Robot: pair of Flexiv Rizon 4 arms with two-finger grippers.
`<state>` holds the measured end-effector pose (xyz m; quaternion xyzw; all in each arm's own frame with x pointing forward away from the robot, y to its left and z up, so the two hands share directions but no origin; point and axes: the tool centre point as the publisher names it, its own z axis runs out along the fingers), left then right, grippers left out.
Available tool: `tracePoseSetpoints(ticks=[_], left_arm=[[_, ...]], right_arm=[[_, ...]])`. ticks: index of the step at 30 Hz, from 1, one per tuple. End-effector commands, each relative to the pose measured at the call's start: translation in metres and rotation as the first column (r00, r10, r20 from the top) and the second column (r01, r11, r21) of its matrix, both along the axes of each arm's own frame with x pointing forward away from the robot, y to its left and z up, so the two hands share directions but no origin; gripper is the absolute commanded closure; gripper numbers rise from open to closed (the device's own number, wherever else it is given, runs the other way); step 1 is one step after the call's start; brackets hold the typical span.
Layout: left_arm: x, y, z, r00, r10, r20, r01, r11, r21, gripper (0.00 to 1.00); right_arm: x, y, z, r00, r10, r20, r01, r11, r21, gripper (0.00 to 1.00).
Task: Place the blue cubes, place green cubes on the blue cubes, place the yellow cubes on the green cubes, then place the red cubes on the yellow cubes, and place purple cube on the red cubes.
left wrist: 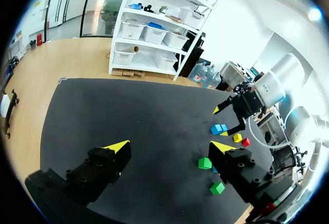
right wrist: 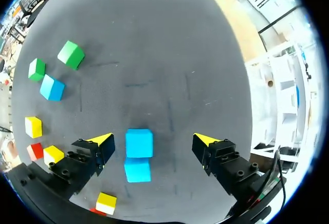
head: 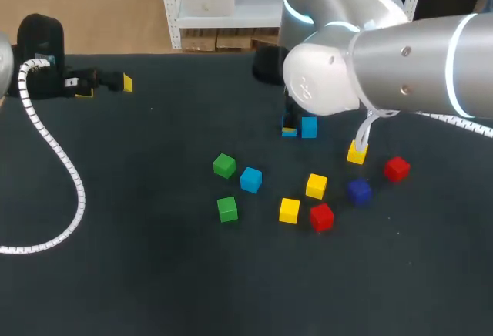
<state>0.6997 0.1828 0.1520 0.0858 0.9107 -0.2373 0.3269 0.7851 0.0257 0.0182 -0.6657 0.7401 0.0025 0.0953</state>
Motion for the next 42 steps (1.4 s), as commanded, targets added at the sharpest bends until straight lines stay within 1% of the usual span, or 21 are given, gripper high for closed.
tracePoseSetpoints(ticks=[1, 6, 9, 11, 13, 17, 18, 20, 22, 24, 25, 27, 31, 35, 38, 42], left_arm=[[0.000, 0.002, -0.001, 1.000, -0.006, 0.006, 0.006, 1.000, -0.009, 0.00], [0.000, 0.002, -0.001, 1.000, -0.006, 0.006, 0.006, 1.000, -0.009, 0.00], [0.000, 0.002, -0.001, 1.000, -0.006, 0.006, 0.006, 1.000, -0.009, 0.00], [0.000, 0.002, -0.001, 1.000, -0.006, 0.006, 0.006, 1.000, -0.009, 0.00], [0.000, 0.002, -0.001, 1.000, -0.006, 0.006, 0.006, 1.000, -0.009, 0.00], [0.000, 0.002, -0.001, 1.000, -0.006, 0.006, 0.006, 1.000, -0.009, 0.00], [0.000, 0.002, -0.001, 1.000, -0.006, 0.006, 0.006, 1.000, -0.009, 0.00], [0.000, 0.002, -0.001, 1.000, -0.006, 0.006, 0.006, 1.000, -0.009, 0.00], [0.000, 0.002, -0.001, 1.000, -0.006, 0.006, 0.006, 1.000, -0.009, 0.00], [0.000, 0.002, -0.001, 1.000, -0.006, 0.006, 0.006, 1.000, -0.009, 0.00], [0.000, 0.002, -0.001, 1.000, -0.006, 0.006, 0.006, 1.000, -0.009, 0.00], [0.000, 0.002, -0.001, 1.000, -0.006, 0.006, 0.006, 1.000, -0.009, 0.00], [0.000, 0.002, -0.001, 1.000, -0.006, 0.006, 0.006, 1.000, -0.009, 0.00], [0.000, 0.002, -0.001, 1.000, -0.006, 0.006, 0.006, 1.000, -0.009, 0.00], [0.000, 0.002, -0.001, 1.000, -0.006, 0.006, 0.006, 1.000, -0.009, 0.00], [0.000, 0.002, -0.001, 1.000, -0.006, 0.006, 0.006, 1.000, -0.009, 0.00]], right_arm=[[0.006, -0.019, 0.023, 1.000, -0.024, 0.011, 0.023, 0.999, 0.048, 0.00], [0.018, -0.037, 0.050, 0.993, -0.121, 0.019, 0.118, 0.986, 0.118, 0.00], [0.024, -0.051, 0.059, 0.982, -0.184, 0.028, 0.178, 0.972, 0.155, 0.00], [0.026, -0.060, 0.065, 0.970, -0.241, 0.033, 0.232, 0.956, 0.179, 0.00], [0.028, -0.071, 0.072, 0.959, -0.282, 0.040, 0.267, 0.938, 0.221, 0.00], [0.034, -0.094, 0.089, 0.927, -0.373, 0.050, 0.341, 0.889, 0.306, 0.00], [0.036, -0.101, 0.094, 0.918, -0.392, 0.051, 0.356, 0.875, 0.329, 0.00], [0.045, -0.117, 0.105, 0.893, -0.448, 0.038, 0.401, 0.832, 0.383, 0.00], [0.054, -0.132, 0.118, 0.857, -0.514, 0.026, 0.453, 0.778, 0.435, 0.00], [0.060, -0.147, 0.130, 0.827, -0.562, -0.033, 0.502, 0.710, 0.493, 0.00], [0.060, -0.153, 0.135, 0.818, -0.573, -0.057, 0.515, 0.684, 0.517, 0.00], [0.059, -0.162, 0.141, 0.802, -0.593, -0.079, 0.531, 0.645, 0.549, 0.00], [0.052, -0.176, 0.147, 0.782, -0.614, -0.105, 0.539, 0.583, 0.608, 0.00], [0.040, -0.185, 0.149, 0.775, -0.626, -0.088, 0.517, 0.546, 0.659, 0.00], [0.032, -0.189, 0.145, 0.769, -0.637, -0.056, 0.494, 0.535, 0.685, 0.00], [0.024, -0.192, 0.141, 0.766, -0.641, -0.045, 0.477, 0.520, 0.709, 0.00]])
